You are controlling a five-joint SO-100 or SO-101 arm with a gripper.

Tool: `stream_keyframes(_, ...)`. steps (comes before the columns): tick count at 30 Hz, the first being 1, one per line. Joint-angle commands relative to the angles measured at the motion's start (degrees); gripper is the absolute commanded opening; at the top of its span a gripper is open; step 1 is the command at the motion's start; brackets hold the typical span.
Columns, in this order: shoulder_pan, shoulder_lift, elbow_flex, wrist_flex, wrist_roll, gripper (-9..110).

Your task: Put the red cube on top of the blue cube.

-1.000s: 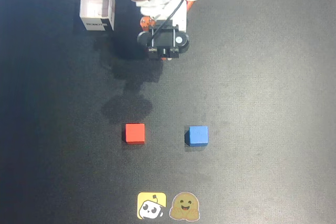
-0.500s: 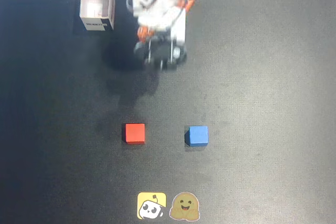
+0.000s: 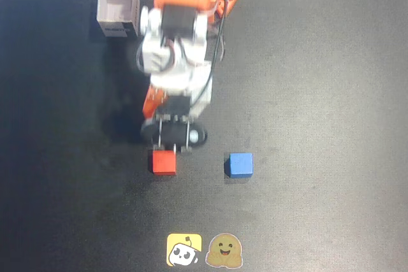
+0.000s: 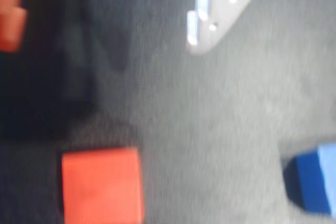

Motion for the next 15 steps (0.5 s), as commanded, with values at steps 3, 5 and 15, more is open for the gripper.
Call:
stream_keyframes(3, 0.26, -6.94, -9.23, -1.05, 1.23, 29)
stream_keyframes(5, 0.26, -9.76, -11.43, -1.23, 1.23, 29)
stream_keyframes(15, 0.26, -23.64, -21.27, -2.46, 0.7, 28)
